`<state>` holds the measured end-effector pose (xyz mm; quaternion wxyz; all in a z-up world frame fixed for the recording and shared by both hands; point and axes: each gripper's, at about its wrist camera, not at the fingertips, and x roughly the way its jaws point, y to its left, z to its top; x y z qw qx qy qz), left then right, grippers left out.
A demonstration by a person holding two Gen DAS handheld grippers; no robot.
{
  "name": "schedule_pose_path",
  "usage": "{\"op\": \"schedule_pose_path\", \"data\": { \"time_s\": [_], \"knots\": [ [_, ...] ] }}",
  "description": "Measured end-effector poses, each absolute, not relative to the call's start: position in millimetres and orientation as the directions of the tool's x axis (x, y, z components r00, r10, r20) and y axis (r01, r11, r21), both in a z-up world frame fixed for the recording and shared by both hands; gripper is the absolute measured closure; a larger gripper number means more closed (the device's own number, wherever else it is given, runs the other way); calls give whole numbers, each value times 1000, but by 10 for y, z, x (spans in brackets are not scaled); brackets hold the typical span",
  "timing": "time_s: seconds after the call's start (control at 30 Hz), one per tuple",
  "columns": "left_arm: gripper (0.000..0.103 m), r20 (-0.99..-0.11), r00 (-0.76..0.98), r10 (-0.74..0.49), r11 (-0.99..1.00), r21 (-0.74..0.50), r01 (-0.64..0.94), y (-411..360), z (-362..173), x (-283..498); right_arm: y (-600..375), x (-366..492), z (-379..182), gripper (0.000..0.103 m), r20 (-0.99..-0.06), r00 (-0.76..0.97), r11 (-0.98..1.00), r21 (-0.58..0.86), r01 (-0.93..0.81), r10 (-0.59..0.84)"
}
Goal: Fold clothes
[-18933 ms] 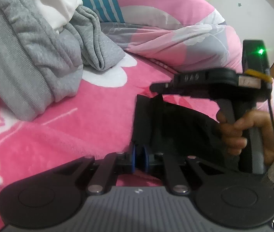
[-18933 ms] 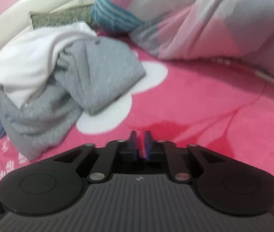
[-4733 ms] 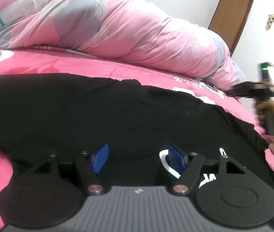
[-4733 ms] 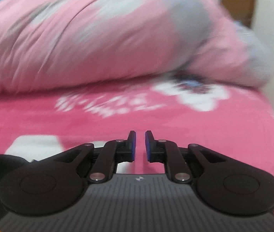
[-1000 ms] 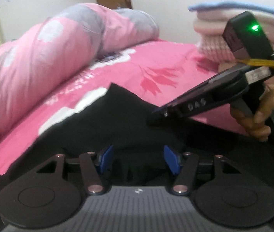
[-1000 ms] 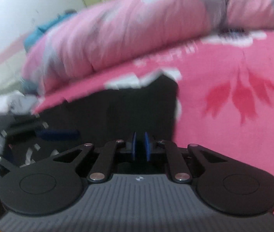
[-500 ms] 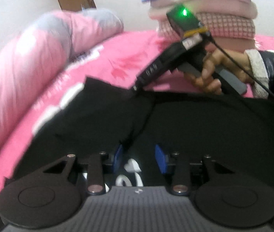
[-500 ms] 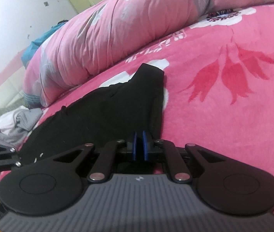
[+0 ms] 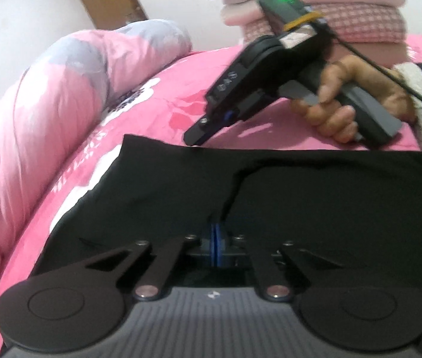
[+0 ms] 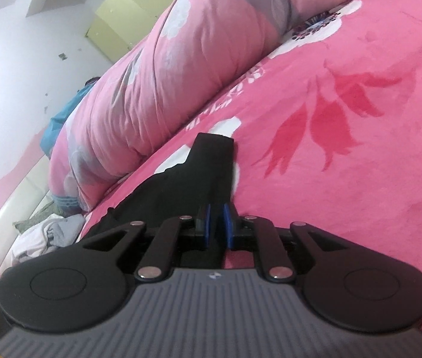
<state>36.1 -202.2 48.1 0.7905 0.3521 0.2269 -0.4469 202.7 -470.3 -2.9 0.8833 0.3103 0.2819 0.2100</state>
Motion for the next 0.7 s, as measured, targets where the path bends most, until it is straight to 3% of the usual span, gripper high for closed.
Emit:
{"op": "schedule_pose_path", "data": {
  "time_s": [0.17, 0.3, 0.4, 0.53, 0.7],
  "knots": [
    [102, -690, 479, -542, 338, 343, 876, -2039, 447, 292, -4697, 2029, -37, 93, -378, 754, 731, 654, -194, 537],
    [87, -637, 491, -595, 400, 295, 868, -1968, 629, 350, -4707, 2026, -46, 93, -379, 755, 733, 652, -192, 535],
    [86, -591, 536, -603, 471, 279, 837, -2083, 667, 493, -4691, 2037, -60, 93, -390, 752, 741, 645, -189, 532],
    [83, -653, 451, -609, 483, 145, 863, -2258, 456, 653, -4676, 2039, -64, 93, -394, 749, 744, 640, -193, 533],
    [89, -689, 339, -640, 363, 118, 924, -2172, 436, 401, -4666, 2041, -62, 93, -398, 748, 749, 634, -194, 531]
  ]
}}
